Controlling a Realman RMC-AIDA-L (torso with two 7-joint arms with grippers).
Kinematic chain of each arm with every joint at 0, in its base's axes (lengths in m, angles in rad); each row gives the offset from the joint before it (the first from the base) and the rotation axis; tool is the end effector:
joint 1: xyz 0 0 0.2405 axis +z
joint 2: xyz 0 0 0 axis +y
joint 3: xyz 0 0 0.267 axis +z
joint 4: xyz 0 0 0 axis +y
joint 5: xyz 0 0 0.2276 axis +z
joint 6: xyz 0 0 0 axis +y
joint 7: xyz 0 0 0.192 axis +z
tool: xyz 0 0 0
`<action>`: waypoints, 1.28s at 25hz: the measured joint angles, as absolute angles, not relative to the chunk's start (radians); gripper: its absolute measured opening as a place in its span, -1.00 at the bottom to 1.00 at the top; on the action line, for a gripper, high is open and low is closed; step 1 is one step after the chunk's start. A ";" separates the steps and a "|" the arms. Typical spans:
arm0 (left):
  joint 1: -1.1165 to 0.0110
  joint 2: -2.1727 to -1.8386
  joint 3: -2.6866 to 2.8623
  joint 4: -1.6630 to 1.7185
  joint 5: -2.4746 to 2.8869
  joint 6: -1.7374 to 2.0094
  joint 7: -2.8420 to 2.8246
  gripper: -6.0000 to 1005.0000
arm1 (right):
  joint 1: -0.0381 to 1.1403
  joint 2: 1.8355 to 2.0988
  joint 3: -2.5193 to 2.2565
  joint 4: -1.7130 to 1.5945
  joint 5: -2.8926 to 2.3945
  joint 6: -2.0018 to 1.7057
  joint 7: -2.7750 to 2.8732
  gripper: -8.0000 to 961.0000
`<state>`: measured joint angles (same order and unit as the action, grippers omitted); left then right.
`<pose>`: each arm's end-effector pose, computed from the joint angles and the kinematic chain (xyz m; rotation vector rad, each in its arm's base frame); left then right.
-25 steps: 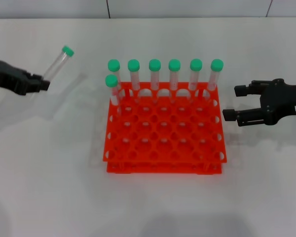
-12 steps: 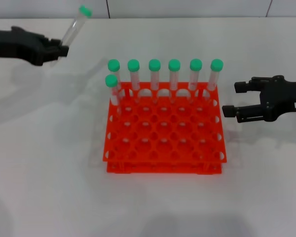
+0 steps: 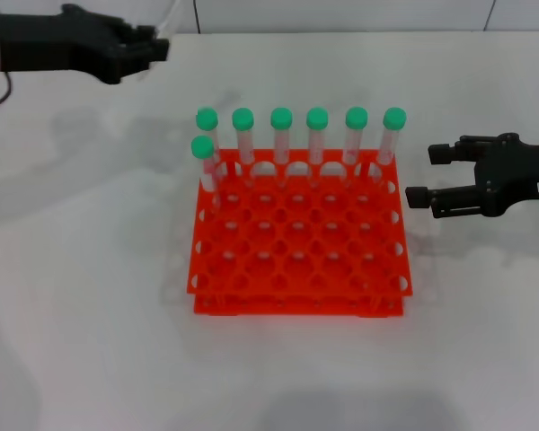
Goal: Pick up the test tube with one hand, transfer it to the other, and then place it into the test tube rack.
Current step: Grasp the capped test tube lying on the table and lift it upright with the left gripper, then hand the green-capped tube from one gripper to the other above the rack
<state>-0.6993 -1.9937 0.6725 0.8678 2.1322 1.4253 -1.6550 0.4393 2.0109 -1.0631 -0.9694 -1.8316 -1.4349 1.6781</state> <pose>-0.2229 0.4572 0.0325 -2.5830 -0.5388 -0.4313 0.2359 0.3847 -0.0172 -2.7378 0.5967 0.5143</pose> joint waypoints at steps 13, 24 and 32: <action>-0.733 -2.012 0.682 0.754 1.962 1.384 -1.524 -0.60 | 0.436 2.004 -1.039 -0.978 -1.828 -1.441 1.678 0.76; -0.733 -2.049 0.686 0.737 1.931 1.384 -1.464 -0.60 | 0.441 2.005 -1.033 -0.982 -1.828 -1.437 1.668 0.76; -0.734 -2.059 0.686 0.717 1.900 1.384 -1.423 -0.60 | 0.442 2.005 -1.011 -0.983 -1.828 -1.439 1.667 0.76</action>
<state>-0.7340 -2.0590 0.6862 0.7170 1.8996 1.3835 -1.4232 0.4418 2.0052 -1.0109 -0.9834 -1.8281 -1.4388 1.6675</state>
